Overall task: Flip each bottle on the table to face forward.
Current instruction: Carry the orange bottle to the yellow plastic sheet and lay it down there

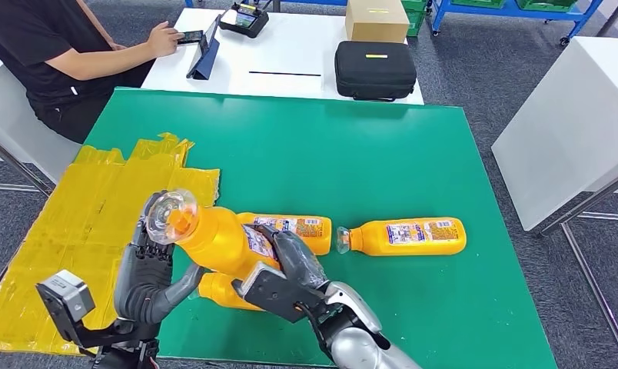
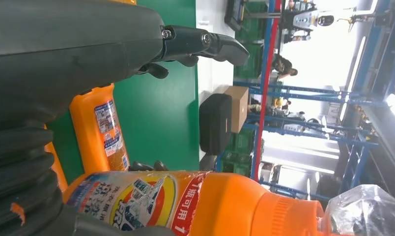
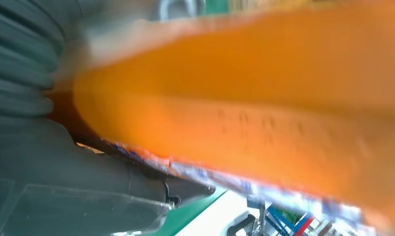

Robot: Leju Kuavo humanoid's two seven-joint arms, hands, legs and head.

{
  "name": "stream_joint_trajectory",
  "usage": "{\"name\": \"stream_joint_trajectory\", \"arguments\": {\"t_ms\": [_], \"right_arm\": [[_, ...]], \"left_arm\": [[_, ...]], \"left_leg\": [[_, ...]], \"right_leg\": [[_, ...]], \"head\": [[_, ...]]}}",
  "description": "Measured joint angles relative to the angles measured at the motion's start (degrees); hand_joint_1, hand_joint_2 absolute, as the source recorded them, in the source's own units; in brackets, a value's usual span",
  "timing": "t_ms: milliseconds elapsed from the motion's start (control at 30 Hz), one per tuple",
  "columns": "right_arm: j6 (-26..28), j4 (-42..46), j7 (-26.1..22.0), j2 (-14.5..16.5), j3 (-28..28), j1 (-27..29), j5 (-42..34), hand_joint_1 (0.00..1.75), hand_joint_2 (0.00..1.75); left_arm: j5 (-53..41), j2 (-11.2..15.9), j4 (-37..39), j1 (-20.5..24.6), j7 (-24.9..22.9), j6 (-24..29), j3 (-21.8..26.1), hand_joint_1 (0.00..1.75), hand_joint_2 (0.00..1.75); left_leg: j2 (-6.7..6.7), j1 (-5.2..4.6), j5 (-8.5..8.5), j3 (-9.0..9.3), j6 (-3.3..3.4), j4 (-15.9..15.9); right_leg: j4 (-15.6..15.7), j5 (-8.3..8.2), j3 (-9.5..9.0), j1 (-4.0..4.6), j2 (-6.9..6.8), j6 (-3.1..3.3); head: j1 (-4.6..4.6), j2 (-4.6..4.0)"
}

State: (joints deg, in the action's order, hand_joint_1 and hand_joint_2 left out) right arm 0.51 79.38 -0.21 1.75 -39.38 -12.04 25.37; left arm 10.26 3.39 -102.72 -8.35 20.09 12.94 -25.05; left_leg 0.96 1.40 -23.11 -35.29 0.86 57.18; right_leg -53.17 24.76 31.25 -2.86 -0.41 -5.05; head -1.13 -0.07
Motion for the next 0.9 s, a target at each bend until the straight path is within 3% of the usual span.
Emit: {"name": "stream_joint_trajectory", "arguments": {"t_ms": [433,867,900], "right_arm": [[-0.5,-8.7,1.4,4.0,-7.0,-7.3,1.0,1.75,1.75],[0.5,-9.2,3.3,5.8,-7.2,-8.4,0.8,1.75,1.75],[0.4,-8.9,3.4,5.8,-7.2,-8.3,0.7,1.75,1.75]], "left_arm": [[5.9,2.2,-0.7,2.3,-1.4,-0.5,-3.6,0.00,1.75],[7.2,3.2,-0.6,4.3,-1.4,-0.9,-4.0,0.01,1.75],[7.2,3.2,-0.6,4.4,-1.3,-0.9,-4.1,0.41,1.75]], "left_leg": [[-0.01,0.01,0.05,-0.01,-0.03,0.0],[-0.04,0.01,0.05,-0.03,-0.03,0.0],[-0.04,0.01,0.05,-0.03,-0.03,0.0]], "right_leg": [[0.0,-0.01,0.02,0.00,-0.01,0.00],[0.0,-0.01,0.02,0.00,-0.01,0.00],[0.0,-0.01,0.02,0.00,-0.02,0.00]], "head": [[0.01,0.00],[0.01,0.00],[0.01,0.00]]}}
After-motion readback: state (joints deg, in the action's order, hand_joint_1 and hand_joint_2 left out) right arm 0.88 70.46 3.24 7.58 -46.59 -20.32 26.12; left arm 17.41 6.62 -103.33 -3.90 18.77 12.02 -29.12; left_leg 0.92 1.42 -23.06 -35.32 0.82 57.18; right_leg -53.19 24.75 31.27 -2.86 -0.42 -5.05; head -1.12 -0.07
